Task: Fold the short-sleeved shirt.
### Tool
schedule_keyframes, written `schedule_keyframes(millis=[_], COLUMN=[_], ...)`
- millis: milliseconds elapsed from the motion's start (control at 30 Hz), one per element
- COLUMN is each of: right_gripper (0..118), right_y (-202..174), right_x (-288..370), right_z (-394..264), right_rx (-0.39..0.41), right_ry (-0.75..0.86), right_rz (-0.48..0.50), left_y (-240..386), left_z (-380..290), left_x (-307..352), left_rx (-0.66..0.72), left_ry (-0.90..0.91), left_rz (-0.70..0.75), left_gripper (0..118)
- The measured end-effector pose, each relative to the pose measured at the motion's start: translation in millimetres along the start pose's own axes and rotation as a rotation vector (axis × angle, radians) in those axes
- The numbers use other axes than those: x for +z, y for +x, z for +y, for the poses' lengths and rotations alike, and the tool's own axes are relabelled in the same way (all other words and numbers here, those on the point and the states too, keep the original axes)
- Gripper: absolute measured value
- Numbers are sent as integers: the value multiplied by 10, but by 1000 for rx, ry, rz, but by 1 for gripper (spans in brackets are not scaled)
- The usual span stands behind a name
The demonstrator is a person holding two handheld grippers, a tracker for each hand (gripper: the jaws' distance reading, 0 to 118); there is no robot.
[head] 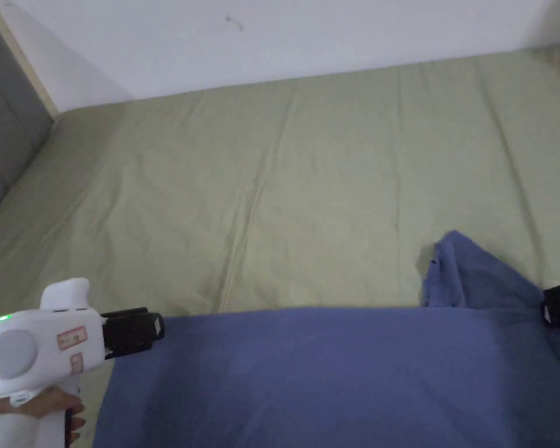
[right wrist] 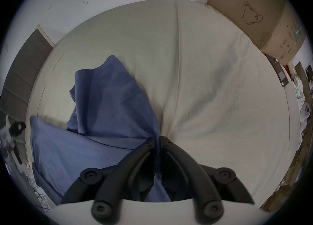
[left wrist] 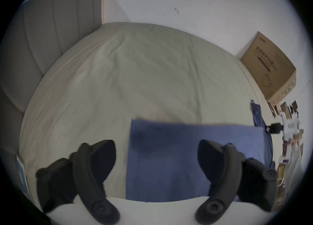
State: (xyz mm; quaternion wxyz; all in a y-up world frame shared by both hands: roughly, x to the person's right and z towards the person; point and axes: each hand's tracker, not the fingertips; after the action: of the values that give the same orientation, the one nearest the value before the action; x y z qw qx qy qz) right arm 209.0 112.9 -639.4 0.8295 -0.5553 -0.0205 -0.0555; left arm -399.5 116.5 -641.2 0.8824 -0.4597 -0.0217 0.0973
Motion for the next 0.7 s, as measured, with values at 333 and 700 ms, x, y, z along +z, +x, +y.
schedule_keyframes(millis=[333,700], right_gripper=[5,5], right_y=[18,144], right_x=[145,1070], right_z=[-2,-91], right_rx=[-50,-87], right_ry=[19,158], right_rz=[50,160], left_y=[-101,43], left_z=[62,68], left_x=[-408,718], left_rx=[90,-6], left_ry=[-66,68], left_rz=[47,-43], left_gripper=[1,0])
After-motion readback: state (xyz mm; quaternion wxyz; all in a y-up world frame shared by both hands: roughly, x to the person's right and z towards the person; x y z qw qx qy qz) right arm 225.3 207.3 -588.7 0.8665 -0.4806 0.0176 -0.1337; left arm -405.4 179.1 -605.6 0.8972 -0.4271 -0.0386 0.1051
